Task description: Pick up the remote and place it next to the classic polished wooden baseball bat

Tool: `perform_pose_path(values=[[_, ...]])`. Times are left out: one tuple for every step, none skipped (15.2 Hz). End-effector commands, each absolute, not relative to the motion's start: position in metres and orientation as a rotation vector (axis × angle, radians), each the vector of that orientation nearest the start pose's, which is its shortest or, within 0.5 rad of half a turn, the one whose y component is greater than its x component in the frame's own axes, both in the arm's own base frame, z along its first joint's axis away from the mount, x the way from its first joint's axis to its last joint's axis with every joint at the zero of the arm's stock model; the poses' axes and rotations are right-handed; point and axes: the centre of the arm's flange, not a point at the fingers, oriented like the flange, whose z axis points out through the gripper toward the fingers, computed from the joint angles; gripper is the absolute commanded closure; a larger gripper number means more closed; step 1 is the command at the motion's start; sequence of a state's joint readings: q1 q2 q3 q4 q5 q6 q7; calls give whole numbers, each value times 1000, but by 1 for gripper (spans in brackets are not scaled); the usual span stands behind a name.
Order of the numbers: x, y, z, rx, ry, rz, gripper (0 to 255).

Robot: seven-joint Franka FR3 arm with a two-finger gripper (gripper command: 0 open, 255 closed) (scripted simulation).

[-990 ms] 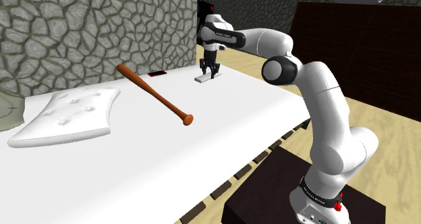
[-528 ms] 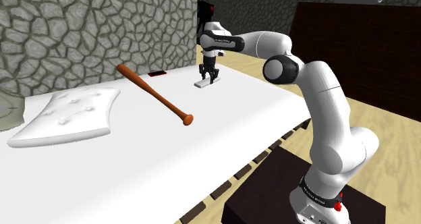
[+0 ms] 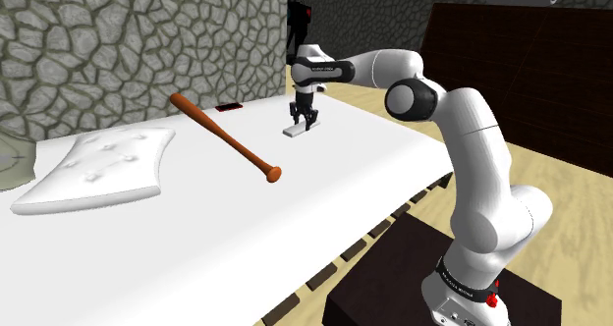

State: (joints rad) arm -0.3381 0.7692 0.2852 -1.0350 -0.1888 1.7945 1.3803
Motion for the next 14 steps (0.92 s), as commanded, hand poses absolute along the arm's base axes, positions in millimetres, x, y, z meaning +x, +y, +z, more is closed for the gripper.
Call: perform_pose_path(values=[[747,-128,389,-2315,2095,-9,255],[747,-128,383,-2315,2095,-9,255],[747,-128,378,-2315,2095,-9,255],[747,-128,373,-2315,2095,-9,255],[747,-128,368,-2315,2095,-9,255],[747,-128,362,-2315,2095,-9,255],[747,-128,357,-2315,2095,-9,255],[747,-128,352,-2315,2095,-9,255],[747,-128,344,-2315,2095,-9,255],[747,-128,344,-2315,2095,-9,255],[747,-128,344,-2315,2095,-9,255],[747,-128,344,-2315,2095,-9,255],[747,-128,344,-2315,2095,-9,255],[747,-128,344,-2315,2095,-9,255]])
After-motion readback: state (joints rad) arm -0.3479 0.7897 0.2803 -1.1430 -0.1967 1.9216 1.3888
